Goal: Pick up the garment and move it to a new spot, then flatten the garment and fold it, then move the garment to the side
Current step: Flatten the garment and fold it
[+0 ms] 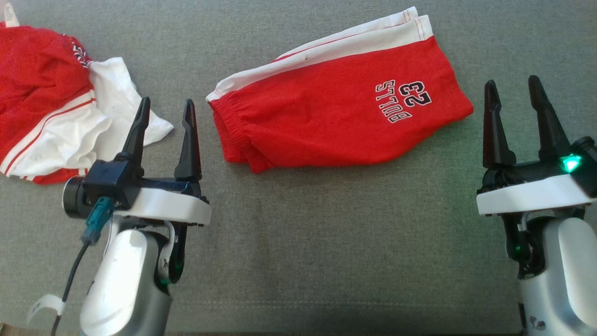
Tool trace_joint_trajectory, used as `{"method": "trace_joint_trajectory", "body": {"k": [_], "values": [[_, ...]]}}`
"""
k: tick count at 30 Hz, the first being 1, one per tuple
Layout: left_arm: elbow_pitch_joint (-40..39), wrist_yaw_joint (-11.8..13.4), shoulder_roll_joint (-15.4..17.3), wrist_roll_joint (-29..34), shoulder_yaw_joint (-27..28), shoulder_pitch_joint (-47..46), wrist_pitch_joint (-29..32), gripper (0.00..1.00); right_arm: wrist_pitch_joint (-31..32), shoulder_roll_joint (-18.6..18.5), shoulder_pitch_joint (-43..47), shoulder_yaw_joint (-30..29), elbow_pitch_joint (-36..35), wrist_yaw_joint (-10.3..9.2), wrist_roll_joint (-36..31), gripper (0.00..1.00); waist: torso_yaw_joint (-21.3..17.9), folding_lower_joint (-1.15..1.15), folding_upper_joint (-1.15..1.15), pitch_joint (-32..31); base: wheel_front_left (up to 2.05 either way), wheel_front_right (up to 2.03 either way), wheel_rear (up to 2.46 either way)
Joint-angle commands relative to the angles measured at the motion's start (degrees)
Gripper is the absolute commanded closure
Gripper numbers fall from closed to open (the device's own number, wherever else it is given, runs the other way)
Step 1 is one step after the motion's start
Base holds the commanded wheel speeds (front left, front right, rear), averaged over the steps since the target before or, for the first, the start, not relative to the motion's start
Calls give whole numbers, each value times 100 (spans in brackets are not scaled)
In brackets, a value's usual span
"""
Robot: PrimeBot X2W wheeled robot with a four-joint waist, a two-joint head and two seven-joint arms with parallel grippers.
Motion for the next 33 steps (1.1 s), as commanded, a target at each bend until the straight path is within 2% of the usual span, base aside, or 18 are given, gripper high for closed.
{"method": "trace_joint_trajectory", "body": {"k": [1, 24, 28, 33], "values": [[-156, -13, 144, 32, 253, -45, -31, 0, 40, 34, 0, 92, -261, 19, -41, 0, 7, 0, 0, 1, 0, 0, 0], [82, -152, 45, 83, 241, -215, -31, 0, 379, 45, -6, -8, -335, 19, -146, 0, 88, 0, 0, 78, 0, 0, 0], [50, -179, 16, 114, 210, -347, -31, 0, 500, -66, -320, 30, -65, 19, -145, 0, 134, 0, 0, 246, 0, 0, 0], [62, -225, -49, 136, 142, -485, -31, 0, 694, -222, -698, 129, 708, 19, -134, 0, 219, 0, 0, 403, 0, 0, 0]]}}
